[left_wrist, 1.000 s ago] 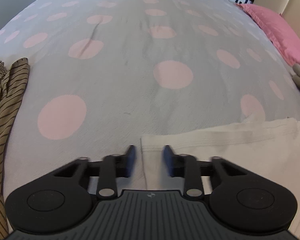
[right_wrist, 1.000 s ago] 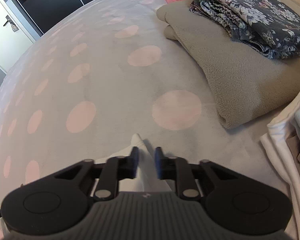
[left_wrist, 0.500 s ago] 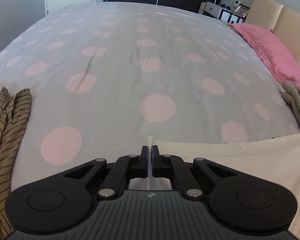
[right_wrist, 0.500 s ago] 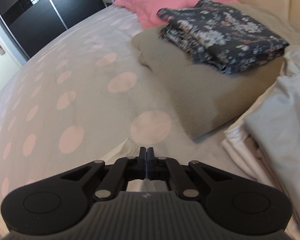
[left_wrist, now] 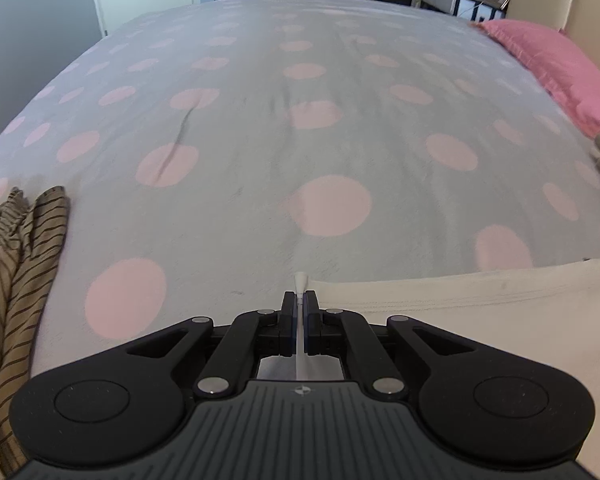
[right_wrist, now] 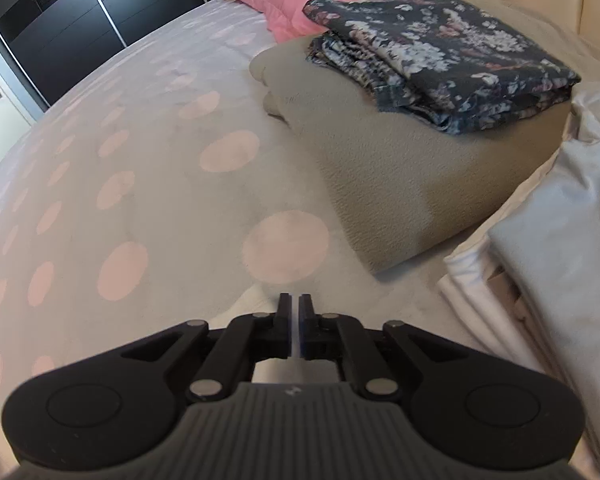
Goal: Fold clothes
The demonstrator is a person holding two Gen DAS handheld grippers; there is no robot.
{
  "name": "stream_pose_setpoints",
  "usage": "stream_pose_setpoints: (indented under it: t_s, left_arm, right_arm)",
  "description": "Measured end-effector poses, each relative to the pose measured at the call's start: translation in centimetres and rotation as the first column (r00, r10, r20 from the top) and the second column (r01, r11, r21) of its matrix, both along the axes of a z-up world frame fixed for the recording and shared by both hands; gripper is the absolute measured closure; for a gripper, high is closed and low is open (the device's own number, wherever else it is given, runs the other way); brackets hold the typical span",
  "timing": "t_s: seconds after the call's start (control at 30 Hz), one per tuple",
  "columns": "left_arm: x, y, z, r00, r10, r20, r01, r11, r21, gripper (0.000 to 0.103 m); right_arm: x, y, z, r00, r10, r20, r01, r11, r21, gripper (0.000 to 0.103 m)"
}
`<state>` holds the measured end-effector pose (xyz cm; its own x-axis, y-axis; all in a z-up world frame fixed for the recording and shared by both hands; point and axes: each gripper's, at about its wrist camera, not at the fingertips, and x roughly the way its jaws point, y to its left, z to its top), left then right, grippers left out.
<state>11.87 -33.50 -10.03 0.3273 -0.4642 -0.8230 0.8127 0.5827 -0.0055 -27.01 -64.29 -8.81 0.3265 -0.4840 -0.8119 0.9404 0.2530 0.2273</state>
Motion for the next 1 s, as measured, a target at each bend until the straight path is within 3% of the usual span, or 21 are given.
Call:
stream_pose_setpoints:
  t_s: [0.17,0.27,0.33,0.53,0.57,0.73,1.0]
  left_arm:
    - [-0.3,0.2,0.0,1.000,-0.025,-0.020,0.025,1.000,0.006,0.101]
    - [-0.6,0.7,0.3,0.999,-0.021,-0.045,0.022,1.000,0.012,0.087]
    - [-0.8,1.3,0.5,0.998,-0.026,-0.057,0.027,1.000,0.016,0.085]
    - [-2.6,4.0,0.6,0.993,-0.055,-0.109,0.065,0.994,0.090,0.085]
    - [-3.0,4.6,0.7,0.991,-0.062,-0.121,0.075,0.992,0.099,0.083]
    - [-5.3,7.7,1.6,0.979,-0.130,-0.155,0.150,0.980,0.129,0.071]
    - [-7.7,12.5,1.1,0.955,-0.148,-0.258,0.200,0.962,0.188,0.063]
  right_arm:
    - [-1.3,-0.1,0.1,1.000,-0.023,0.009,0.022,0.999,0.039,0.096]
    - [-1.9,0.4,-0.1,1.000,0.008,0.028,-0.011,0.996,0.092,0.096]
    - [-2.3,1.1,-0.2,0.999,0.046,0.028,-0.049,0.991,0.126,0.094]
    - [-3.1,4.6,-0.7,0.985,0.171,-0.040,-0.157,0.959,0.235,0.084]
    - [-3.3,5.2,-0.6,0.981,0.189,-0.051,-0.171,0.954,0.246,0.079]
    - [-4.4,8.2,0.0,0.956,0.268,-0.117,-0.229,0.935,0.270,0.078]
    - [-8.1,11.1,0.2,0.949,0.266,-0.168,-0.205,0.929,0.308,0.076]
